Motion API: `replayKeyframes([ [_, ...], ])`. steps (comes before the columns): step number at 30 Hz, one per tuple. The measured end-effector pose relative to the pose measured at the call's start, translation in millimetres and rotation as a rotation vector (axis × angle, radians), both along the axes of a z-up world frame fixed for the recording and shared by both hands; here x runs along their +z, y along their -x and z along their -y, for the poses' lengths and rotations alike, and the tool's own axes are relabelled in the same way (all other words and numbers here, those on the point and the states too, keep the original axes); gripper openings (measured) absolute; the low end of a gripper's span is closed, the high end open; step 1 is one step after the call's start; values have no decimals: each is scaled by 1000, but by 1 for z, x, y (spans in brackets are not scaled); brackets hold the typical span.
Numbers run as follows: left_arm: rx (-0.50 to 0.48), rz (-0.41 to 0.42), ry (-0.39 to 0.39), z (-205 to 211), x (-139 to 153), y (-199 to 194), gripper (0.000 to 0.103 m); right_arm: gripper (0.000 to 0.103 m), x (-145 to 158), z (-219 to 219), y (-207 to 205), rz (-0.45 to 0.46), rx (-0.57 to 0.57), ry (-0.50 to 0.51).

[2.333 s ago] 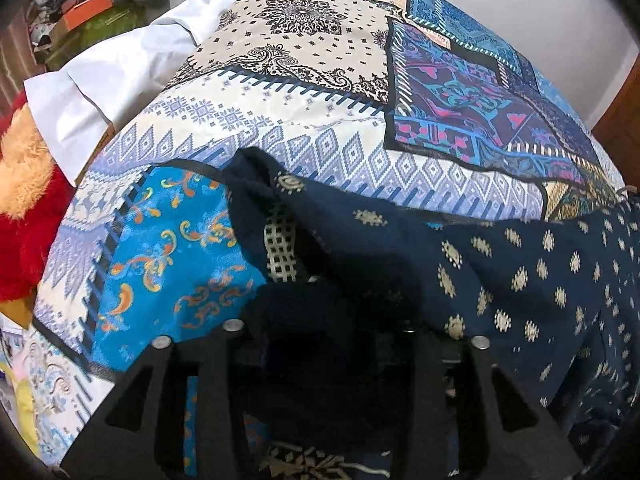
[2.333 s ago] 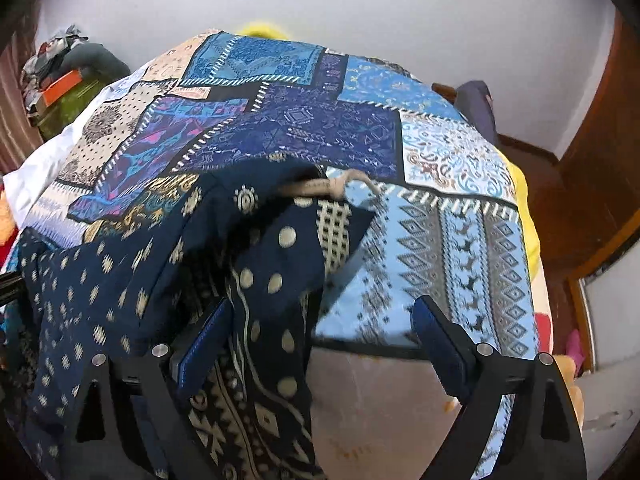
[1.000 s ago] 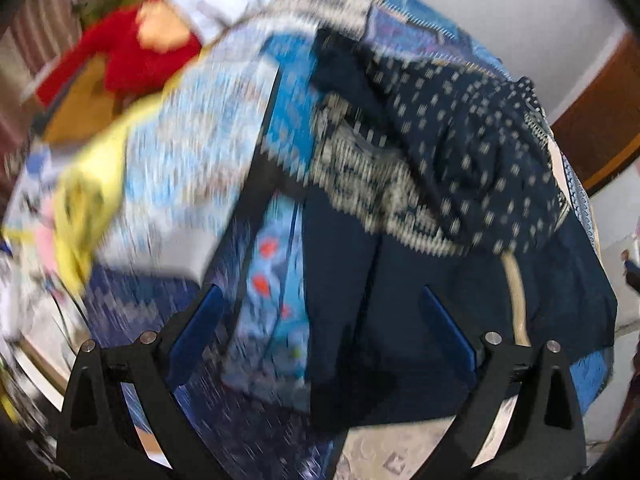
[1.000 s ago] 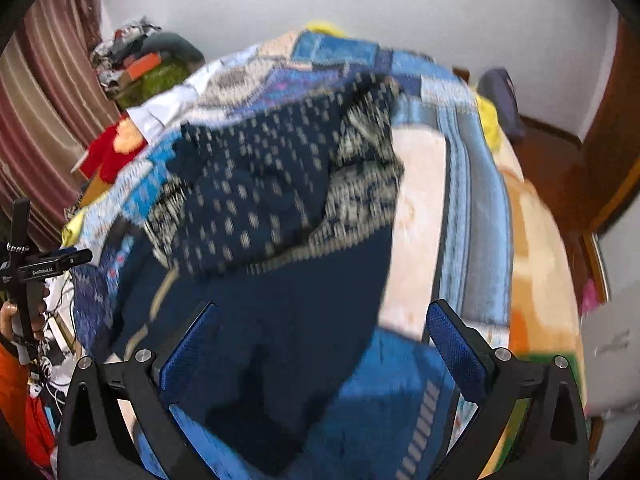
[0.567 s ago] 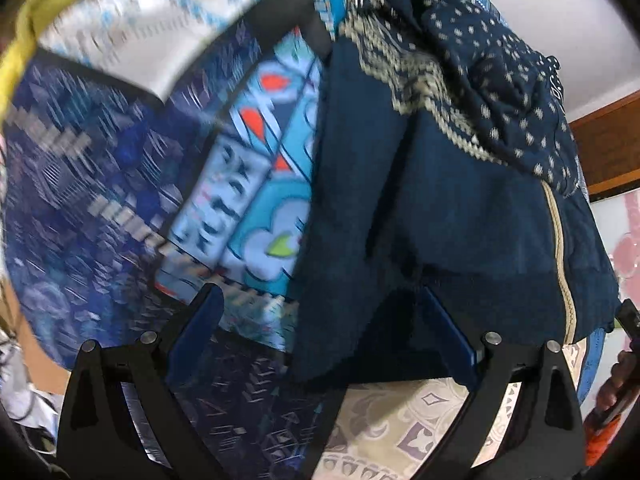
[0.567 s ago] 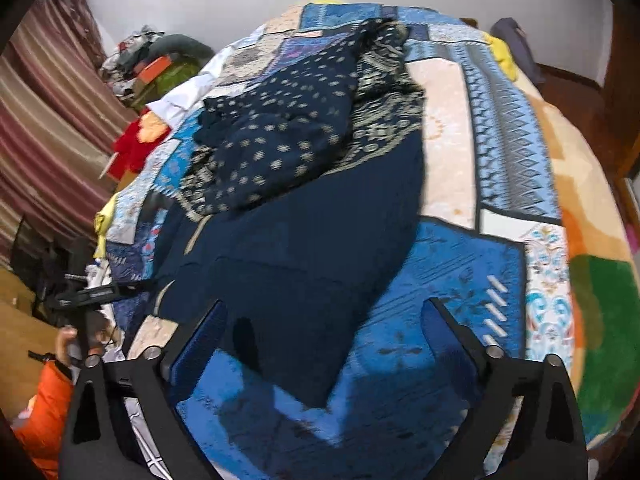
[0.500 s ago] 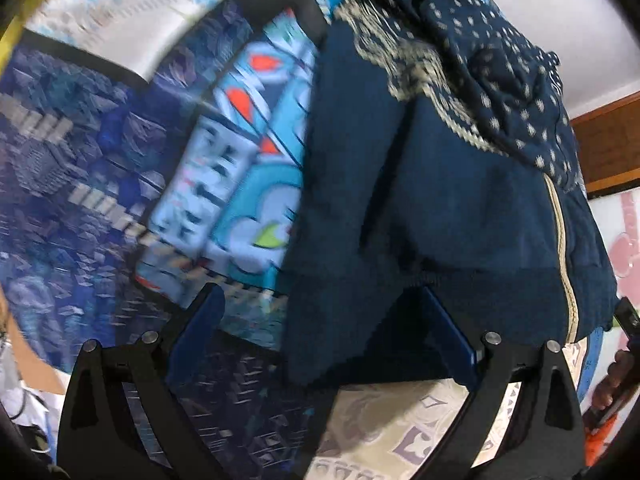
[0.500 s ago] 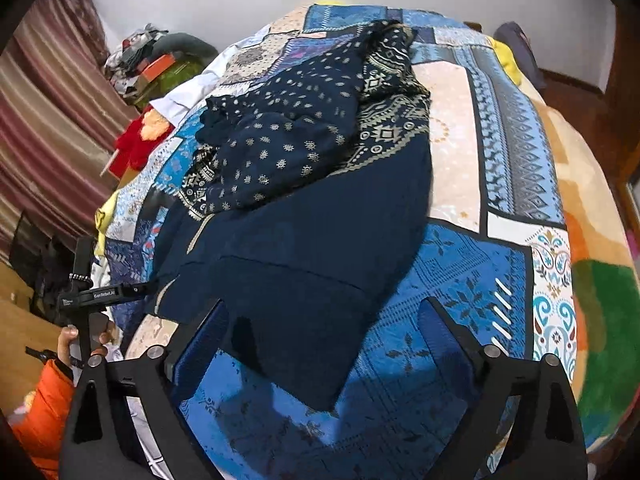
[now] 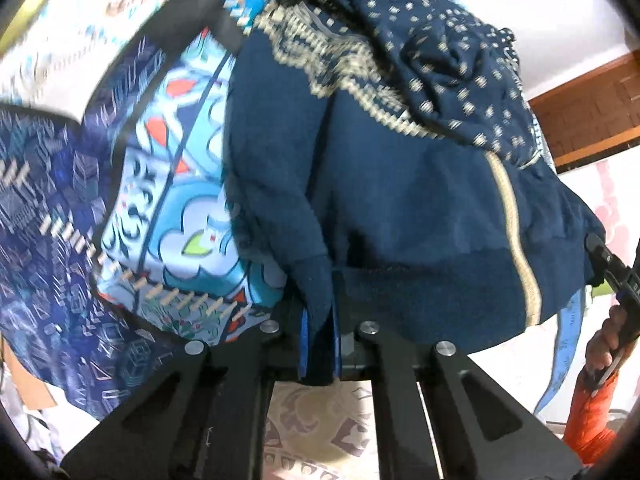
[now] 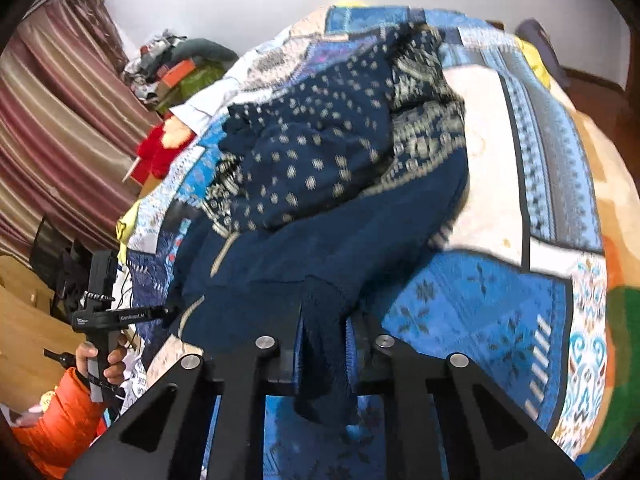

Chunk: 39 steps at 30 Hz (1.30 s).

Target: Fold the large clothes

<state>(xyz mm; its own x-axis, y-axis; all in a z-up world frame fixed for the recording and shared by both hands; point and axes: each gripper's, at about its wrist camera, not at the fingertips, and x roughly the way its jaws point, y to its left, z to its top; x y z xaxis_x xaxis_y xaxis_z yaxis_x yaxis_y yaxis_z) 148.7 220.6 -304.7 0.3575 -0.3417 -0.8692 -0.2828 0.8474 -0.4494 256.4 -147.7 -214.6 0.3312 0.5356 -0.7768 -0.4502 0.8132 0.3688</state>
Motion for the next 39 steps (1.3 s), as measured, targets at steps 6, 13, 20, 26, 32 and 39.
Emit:
replayKeyframes([
  [6, -3, 177, -56, -13, 69, -27, 7, 12, 32, -5, -19, 85, 3, -53],
  [13, 50, 353, -185, -33, 157, -93, 7, 12, 76, -21, -77, 191, -26, -70],
  [20, 199, 378, -276, -65, 175, -188, 7, 12, 97, -46, -165, 266, -105, -35],
  [26, 266, 268, -360, -93, 124, -269, 7, 12, 68, -81, -268, 218, -159, 45],
  [32, 257, 113, -392, -108, 49, -318, 7, 12, 9, -99, -338, 138, -180, 145],
  [39, 151, 80, -544, -92, 28, -327, 14, 12, -8, -65, -357, 80, -104, 59],
])
